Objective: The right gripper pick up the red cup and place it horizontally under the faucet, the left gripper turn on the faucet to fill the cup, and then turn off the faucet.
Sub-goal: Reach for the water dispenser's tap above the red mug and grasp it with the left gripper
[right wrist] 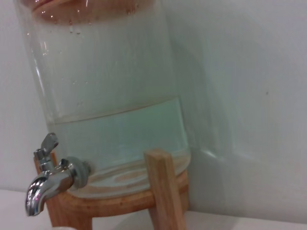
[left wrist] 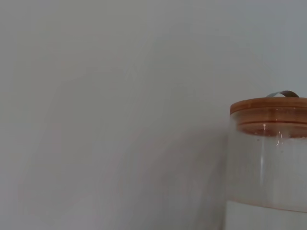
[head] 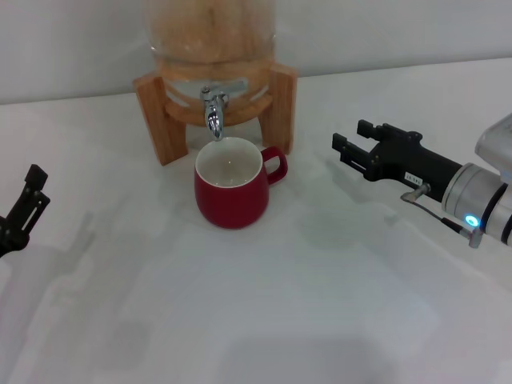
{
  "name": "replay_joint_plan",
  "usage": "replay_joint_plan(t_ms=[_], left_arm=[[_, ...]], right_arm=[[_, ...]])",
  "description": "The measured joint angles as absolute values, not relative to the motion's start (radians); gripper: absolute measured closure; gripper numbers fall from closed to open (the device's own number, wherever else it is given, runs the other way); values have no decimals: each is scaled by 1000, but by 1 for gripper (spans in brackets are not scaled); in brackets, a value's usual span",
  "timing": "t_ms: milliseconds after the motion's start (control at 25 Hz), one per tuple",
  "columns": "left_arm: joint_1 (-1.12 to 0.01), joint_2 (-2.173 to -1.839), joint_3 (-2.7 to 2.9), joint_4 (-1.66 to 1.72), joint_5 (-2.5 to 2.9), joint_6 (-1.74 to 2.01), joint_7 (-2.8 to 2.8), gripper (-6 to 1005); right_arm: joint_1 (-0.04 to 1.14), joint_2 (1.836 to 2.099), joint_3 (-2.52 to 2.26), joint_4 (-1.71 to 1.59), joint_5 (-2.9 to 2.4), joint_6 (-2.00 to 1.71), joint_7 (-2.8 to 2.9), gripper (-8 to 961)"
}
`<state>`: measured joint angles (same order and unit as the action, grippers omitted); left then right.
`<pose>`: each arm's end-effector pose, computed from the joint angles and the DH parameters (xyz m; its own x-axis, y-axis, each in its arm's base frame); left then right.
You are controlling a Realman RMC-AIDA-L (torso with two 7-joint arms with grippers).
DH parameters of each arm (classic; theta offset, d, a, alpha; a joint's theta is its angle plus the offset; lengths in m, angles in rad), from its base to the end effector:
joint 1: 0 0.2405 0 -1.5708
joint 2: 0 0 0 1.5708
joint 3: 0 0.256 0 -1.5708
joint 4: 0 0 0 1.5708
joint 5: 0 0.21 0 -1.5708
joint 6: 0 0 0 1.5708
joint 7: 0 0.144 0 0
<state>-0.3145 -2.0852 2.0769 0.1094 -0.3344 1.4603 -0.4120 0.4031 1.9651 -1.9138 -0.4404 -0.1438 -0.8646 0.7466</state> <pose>-0.3187 0.2739 -0.0200 0.5723 -0.1008 0.8138 0.7268 -0.3972 -0.5603 0.2971 0.3538 -0.0298 0.6486 -0.2272 -0.7264 -0.7140 -0.5122 -0.4773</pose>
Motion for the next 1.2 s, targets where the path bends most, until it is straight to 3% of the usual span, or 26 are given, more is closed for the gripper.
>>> replay_joint_plan(t_ms=[1200], left_arm=[[-324, -2083, 2075, 102, -337, 1457, -406, 141]], right_arm=[[307, 1996, -1942, -440, -199, -1008, 755, 407]])
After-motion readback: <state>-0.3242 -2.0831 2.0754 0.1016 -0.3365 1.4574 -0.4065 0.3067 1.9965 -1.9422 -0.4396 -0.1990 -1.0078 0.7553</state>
